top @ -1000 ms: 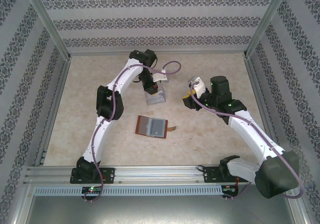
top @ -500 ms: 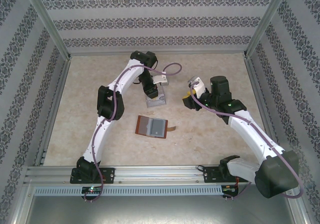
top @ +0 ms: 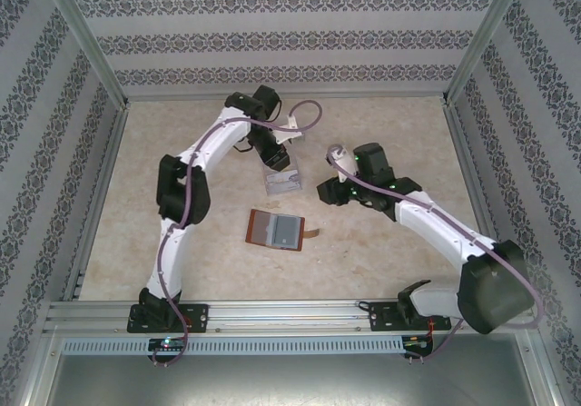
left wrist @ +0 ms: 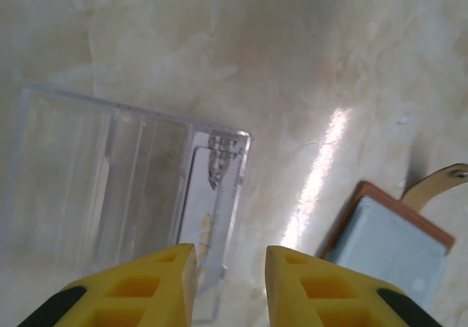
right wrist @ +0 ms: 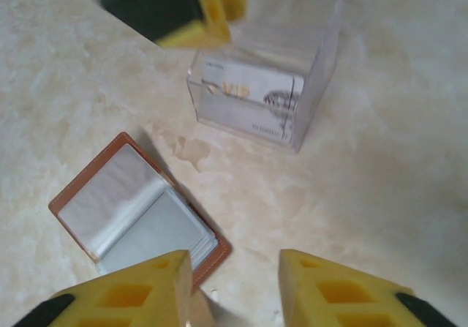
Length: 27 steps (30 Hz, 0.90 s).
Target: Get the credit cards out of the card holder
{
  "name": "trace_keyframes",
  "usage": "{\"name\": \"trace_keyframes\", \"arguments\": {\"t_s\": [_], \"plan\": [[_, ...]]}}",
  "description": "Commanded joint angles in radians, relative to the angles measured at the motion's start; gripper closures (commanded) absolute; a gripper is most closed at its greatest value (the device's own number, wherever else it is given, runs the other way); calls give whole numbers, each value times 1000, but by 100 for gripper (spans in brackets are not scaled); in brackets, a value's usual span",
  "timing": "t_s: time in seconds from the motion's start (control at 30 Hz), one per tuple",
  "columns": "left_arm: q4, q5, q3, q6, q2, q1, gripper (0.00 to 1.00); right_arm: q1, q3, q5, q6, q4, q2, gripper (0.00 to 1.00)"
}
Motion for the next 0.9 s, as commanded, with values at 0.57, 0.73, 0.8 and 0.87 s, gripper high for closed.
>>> {"name": "trace_keyframes", "arguments": {"t_s": [0.57, 0.73, 0.8, 0.87], "plan": [[1103, 251, -984, -1352, -549, 89, 77, 164, 131, -90, 723, -2, 282, 73], [989, 245, -1031, -1432, -533, 72, 80, 167, 132, -75, 738, -14, 352, 81], [951, 229, -1049, -1406, -539, 56, 80, 168, 127, -67, 741, -13, 373, 84], [927, 214, -1067, -1394, -550, 39, 81, 166, 122, -59, 742, -13, 390, 86]]}}
